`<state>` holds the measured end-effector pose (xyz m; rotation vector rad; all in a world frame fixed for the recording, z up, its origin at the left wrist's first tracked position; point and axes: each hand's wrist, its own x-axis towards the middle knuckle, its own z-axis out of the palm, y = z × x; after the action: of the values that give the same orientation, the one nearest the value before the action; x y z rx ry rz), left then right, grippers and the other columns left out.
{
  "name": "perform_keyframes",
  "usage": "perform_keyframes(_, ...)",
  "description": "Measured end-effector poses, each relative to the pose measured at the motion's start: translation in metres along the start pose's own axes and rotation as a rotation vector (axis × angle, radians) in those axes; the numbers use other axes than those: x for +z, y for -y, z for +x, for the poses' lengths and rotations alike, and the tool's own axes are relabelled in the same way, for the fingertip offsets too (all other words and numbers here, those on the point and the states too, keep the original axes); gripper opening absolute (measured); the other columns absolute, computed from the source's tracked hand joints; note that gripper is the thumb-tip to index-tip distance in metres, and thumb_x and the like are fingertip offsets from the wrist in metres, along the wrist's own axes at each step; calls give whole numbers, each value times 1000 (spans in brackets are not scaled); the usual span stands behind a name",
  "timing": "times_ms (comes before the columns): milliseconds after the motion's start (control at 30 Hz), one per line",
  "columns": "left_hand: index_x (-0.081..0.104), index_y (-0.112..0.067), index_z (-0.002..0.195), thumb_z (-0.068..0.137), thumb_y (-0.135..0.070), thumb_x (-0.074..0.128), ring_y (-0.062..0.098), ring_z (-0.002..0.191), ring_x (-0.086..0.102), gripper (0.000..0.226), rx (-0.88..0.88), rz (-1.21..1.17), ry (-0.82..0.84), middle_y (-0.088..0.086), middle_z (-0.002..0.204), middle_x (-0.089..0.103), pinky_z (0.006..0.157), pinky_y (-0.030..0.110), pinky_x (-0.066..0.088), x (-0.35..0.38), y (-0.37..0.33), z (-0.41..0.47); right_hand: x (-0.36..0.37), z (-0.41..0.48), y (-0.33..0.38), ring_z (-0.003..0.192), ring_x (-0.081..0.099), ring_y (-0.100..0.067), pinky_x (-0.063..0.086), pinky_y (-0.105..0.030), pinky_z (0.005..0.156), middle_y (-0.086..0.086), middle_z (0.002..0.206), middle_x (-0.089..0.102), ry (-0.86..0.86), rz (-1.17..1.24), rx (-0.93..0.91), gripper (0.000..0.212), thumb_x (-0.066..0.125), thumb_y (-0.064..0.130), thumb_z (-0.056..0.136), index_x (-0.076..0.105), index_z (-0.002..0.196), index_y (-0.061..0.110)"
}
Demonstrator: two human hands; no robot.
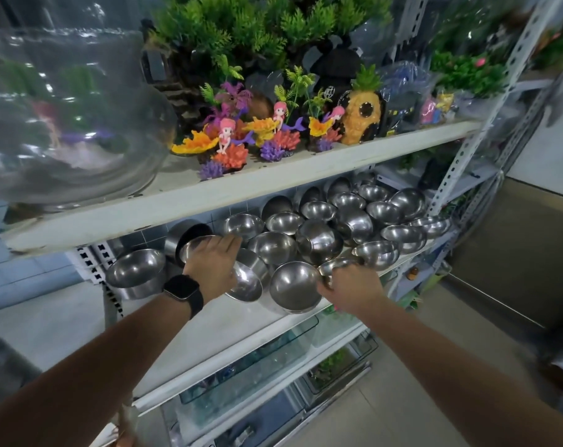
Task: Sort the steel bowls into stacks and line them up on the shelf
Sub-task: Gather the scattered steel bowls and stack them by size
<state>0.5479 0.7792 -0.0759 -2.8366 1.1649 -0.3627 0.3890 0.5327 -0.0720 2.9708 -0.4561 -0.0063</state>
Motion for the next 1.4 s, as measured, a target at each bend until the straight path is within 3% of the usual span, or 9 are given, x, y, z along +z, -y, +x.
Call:
perform_keyframes(267,63,-13,133,54,-9,85,26,104,69,82,121,59,47,5,123,69,88,41,55,18,0,15,32,3,12,69,61,-21,51,-31,64,1,67,55,153,237,204,63,34,64,99,65,84,12)
perform_keyframes(367,52,-17,144,70,-10,73,25,119,61,78,146,59,77,3,139,60,94,42,48,23,-3,20,44,7,18,71,68,-21,59,-38,75,-1,72,65,255,480,329,52,43,59,96,61,79,13)
perform_keyframes(500,46,-22,147,78,-11,63,25,125,54,72,148,71,76,0,144,54,98,43,43,28,-2,28,55,9,24,58,72,-22,63,-38,68,-11,69,74,310,822,434,39,51,40,98,62,83,7)
perform_keyframes(700,40,-24,151,94,-39,48,23,125,48,59,141,87,77,-4,133,60,105,41,37,28,2,27,64,15,34,67,74,-36,62,-54,68,-21,74,73,266,938,479,32,48,25,97,65,81,4)
perform_keyframes(800,52,-23,138,98,-47,44,22,126,50,47,113,68,85,-2,127,65,100,40,41,29,9,20,66,14,40,61,71,-31,63,-46,60,-21,81,73,248,1009,492,27,43,20,101,62,97,1)
perform_keyframes(900,48,-28,141,99,-39,42,20,118,56,44,78,-28,98,-4,126,65,84,34,48,26,15,10,64,12,44,59,72,-30,58,-34,51,-17,100,67,250,1130,514,22,37,23,105,48,121,12)
perform_keyframes(1000,42,-38,144,99,-30,45,20,107,63,46,48,-120,163,-6,125,64,71,31,51,21,20,-2,67,10,44,58,73,-35,60,-39,51,-21,109,64,239,1219,528,36,32,27,107,38,140,13)
perform_keyframes(1200,33,-43,150,106,-35,38,14,77,60,45,-94,-372,370,-3,106,67,63,27,47,13,30,-19,52,-1,44,59,72,-39,62,-45,56,-24,92,70,159,1286,481,44,31,26,109,28,152,30)
perform_keyframes(1400,39,-44,144,108,-44,30,12,98,58,37,-183,-628,379,-4,121,64,76,27,44,9,32,-41,42,-10,47,65,72,-41,63,-50,61,-24,82,71,132,1376,502,44,36,27,109,32,153,28)
